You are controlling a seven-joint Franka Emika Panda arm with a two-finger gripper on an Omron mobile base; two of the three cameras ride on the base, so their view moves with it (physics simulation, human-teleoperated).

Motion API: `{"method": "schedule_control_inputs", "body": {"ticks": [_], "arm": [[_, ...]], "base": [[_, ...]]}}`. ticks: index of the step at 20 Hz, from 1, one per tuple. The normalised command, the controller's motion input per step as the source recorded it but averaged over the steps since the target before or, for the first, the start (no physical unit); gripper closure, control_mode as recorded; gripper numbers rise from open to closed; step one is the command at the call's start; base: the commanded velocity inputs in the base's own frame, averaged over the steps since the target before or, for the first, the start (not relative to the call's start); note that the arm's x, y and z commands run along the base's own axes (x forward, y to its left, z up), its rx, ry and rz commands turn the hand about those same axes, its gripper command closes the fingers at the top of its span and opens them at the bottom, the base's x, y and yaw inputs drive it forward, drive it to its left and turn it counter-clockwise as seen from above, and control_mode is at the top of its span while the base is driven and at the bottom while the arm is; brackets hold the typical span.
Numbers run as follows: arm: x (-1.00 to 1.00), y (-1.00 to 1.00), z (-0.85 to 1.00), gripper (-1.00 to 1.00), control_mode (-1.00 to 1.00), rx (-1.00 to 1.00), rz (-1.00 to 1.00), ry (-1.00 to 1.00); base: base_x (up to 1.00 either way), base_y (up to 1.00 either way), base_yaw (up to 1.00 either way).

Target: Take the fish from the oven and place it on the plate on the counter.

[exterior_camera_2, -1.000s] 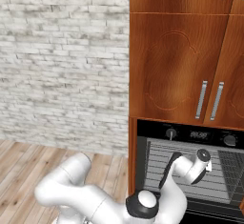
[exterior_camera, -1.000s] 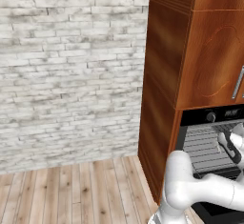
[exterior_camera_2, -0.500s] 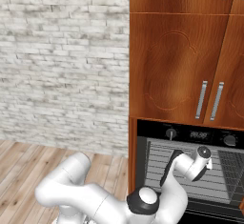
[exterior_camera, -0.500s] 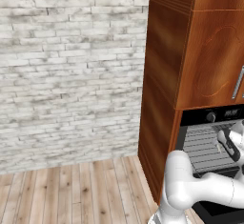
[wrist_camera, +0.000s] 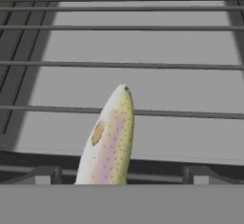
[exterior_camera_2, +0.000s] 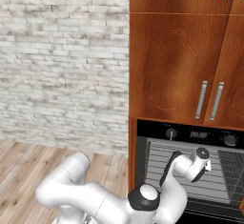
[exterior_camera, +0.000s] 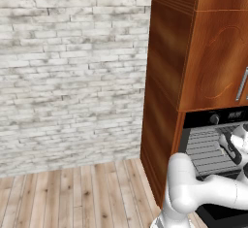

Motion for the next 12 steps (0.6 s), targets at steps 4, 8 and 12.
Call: {"method": "schedule_control_inputs", "body": {"ticks": [4, 8, 12], "arm": [[0.00, 0.00, -0.25, -1.00, -1.00, 0.00, 0.00, 0.00], [0.00, 0.00, -0.28, -1.00, -1.00, 0.00, 0.00, 0.00], [0.00, 0.00, -0.33, -1.00, -1.00, 0.00, 0.00, 0.00]], "base": [[0.00, 0.00, 0.00], [0.00, 0.00, 0.00], [0.00, 0.00, 0.00]]}}
